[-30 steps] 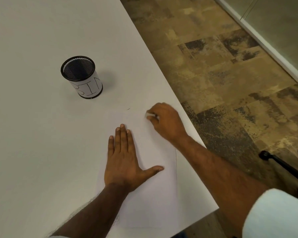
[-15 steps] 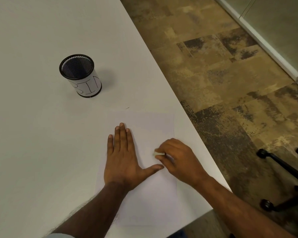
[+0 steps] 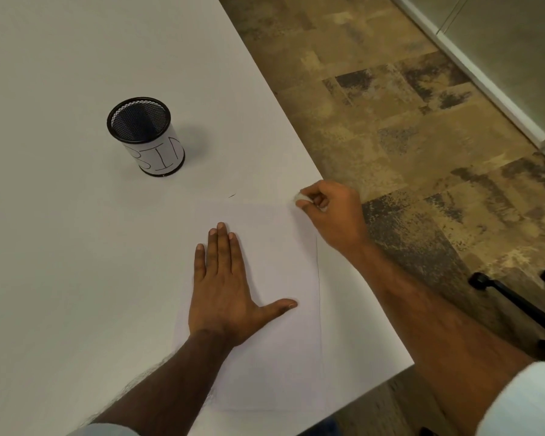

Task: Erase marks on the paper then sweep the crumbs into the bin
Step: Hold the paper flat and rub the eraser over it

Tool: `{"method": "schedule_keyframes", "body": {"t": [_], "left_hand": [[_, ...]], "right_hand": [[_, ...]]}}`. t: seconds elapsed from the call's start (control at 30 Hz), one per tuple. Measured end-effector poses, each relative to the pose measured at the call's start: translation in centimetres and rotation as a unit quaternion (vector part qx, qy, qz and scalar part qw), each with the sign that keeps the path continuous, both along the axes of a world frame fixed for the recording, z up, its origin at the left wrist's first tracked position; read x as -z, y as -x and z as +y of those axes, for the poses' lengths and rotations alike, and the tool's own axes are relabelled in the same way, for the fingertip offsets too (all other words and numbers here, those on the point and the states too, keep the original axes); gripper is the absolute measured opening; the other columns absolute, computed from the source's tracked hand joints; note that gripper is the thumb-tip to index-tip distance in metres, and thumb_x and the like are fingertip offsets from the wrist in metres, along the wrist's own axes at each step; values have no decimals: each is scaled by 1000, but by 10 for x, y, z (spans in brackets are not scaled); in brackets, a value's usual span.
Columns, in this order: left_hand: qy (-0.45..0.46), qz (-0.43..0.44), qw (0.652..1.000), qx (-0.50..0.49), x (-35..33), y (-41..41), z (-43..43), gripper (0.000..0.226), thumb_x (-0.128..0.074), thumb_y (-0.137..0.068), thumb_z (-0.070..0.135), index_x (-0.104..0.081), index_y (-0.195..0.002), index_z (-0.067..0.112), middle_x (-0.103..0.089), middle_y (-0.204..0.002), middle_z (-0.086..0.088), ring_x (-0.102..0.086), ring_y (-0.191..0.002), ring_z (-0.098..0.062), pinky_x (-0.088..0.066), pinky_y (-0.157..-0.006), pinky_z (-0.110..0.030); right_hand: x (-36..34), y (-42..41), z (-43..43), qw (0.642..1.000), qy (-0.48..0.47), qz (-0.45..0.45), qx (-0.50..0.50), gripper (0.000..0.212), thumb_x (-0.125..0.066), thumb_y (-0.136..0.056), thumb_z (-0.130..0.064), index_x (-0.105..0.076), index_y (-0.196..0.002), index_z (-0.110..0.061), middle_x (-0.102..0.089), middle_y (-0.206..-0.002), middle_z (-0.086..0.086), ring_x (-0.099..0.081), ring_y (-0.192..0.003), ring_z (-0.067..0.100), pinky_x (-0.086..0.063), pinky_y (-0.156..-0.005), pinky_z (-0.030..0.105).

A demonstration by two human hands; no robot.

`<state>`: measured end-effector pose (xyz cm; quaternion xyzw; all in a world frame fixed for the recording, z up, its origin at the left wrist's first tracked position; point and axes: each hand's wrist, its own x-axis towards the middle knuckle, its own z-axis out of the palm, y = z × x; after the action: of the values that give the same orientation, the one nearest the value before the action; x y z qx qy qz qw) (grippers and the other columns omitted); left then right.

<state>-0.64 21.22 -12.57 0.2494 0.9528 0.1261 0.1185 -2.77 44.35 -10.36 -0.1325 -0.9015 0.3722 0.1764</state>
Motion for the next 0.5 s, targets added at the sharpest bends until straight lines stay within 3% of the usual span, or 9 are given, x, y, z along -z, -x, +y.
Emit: {"method": "schedule_keyframes", "body": {"t": [0.13, 0.23, 0.3, 0.4, 0.5], "left_hand": [[-1, 4, 1000, 6, 1, 0, 0, 139, -21, -60, 104, 10, -154, 6, 19, -163, -12, 19, -150, -25, 3, -123, -48], [-5, 1, 1000, 9, 3, 0, -1, 139, -23, -60, 103, 8, -155, 7, 16, -163, -12, 15, -151, -25, 2, -122, -48], [-2, 0, 1000, 8, 4, 1, -1, 140, -22, -59, 104, 11, -154, 7, 19, -163, -12, 17, -151, -25, 2, -123, -48], [4, -5, 1000, 6, 1, 1, -1, 142, -20, -57, 105, 16, -153, 7, 23, -162, -11, 22, -150, -24, 3, -123, -48], [4, -7, 1000, 2, 1, 0, -1, 142, -22, -57, 105, 16, -153, 7, 23, -162, -10, 22, -150, -23, 2, -123, -49]], "right_hand": [[0, -51, -29, 994, -14, -19, -104, 7, -75, -82, -14, -71, -87, -11, -70, -85, 1, -63, -78, 17, -52, -73, 34], [9, -80, -46, 985, -66, -20, -157, 9, -73, -83, -10, -70, -91, -8, -69, -88, 4, -62, -83, 17, -50, -81, 30], [13, -72, -37, 986, -92, 1, -138, 8, -73, -83, -6, -70, -91, -6, -69, -86, 6, -60, -82, 17, -48, -82, 28], [14, -38, -9, 989, -119, 17, -81, 6, -72, -84, -6, -66, -83, -5, -66, -80, 7, -58, -75, 20, -50, -71, 34], [15, -9, 12, 994, -100, 15, -34, 8, -75, -81, -7, -68, -81, -4, -68, -79, 7, -60, -71, 19, -53, -64, 39]]}}
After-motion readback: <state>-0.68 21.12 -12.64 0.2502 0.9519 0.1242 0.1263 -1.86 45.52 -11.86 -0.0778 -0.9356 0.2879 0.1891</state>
